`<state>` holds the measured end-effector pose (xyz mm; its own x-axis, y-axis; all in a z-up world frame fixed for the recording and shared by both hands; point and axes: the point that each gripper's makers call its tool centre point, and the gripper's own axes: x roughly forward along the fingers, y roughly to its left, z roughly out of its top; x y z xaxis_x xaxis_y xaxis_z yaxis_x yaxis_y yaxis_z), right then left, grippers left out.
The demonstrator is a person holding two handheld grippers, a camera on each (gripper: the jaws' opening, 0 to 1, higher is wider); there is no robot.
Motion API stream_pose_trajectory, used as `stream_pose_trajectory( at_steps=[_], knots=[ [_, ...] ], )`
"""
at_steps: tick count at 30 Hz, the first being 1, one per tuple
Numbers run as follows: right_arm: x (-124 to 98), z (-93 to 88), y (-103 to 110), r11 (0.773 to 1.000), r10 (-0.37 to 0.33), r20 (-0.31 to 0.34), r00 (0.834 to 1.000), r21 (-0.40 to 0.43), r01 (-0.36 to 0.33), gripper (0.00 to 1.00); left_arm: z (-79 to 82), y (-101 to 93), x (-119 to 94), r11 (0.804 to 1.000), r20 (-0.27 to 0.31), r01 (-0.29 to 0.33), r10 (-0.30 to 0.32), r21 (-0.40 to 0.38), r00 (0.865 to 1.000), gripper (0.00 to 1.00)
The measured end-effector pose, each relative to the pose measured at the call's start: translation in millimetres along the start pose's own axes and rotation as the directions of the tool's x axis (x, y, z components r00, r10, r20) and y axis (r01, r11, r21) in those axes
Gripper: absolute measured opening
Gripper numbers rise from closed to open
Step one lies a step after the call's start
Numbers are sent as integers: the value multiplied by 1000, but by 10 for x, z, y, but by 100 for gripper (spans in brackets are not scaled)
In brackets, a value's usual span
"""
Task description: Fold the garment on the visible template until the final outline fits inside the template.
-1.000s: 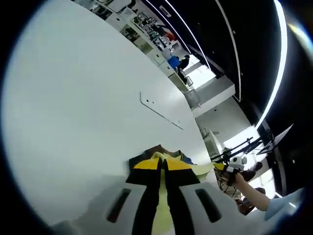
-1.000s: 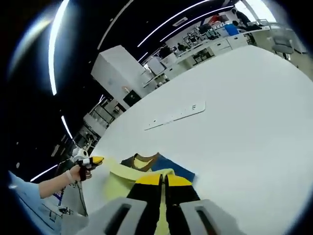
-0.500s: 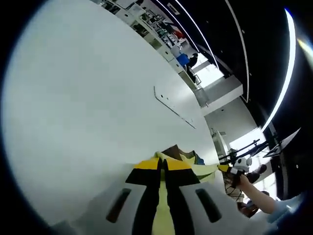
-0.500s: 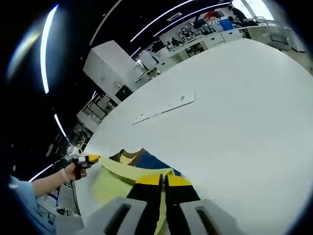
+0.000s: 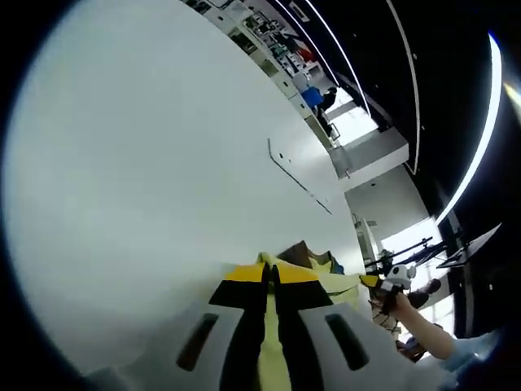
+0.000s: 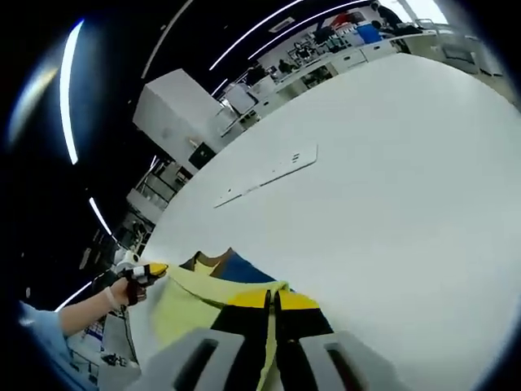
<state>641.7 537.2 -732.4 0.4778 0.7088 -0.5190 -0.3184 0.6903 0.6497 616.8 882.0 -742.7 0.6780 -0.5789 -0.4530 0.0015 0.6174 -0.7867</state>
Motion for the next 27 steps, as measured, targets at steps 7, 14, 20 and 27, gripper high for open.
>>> stream_pose_trajectory(
  at_steps=[7, 14, 20, 27],
  knots=[
    [14, -52, -1, 998, 4, -8, 1000, -58, -5, 0, 17, -18, 26, 1000, -2, 31, -31, -6, 1000, 0],
    [55, -70, 62, 998, 35, -3, 999, -49, -35, 8, 9, -101, 12, 997, -10, 73, -73, -5, 997, 4],
    [90, -108, 156, 996, 70, -18, 997, -58, -71, 8, -68, -124, 8, 996, -46, 86, -86, -2, 995, 5],
    [136, 37, 247, 993, 104, 29, 994, -59, -102, 10, 75, -263, 63, 991, 5, 133, -133, 2, 991, 4]
  ],
)
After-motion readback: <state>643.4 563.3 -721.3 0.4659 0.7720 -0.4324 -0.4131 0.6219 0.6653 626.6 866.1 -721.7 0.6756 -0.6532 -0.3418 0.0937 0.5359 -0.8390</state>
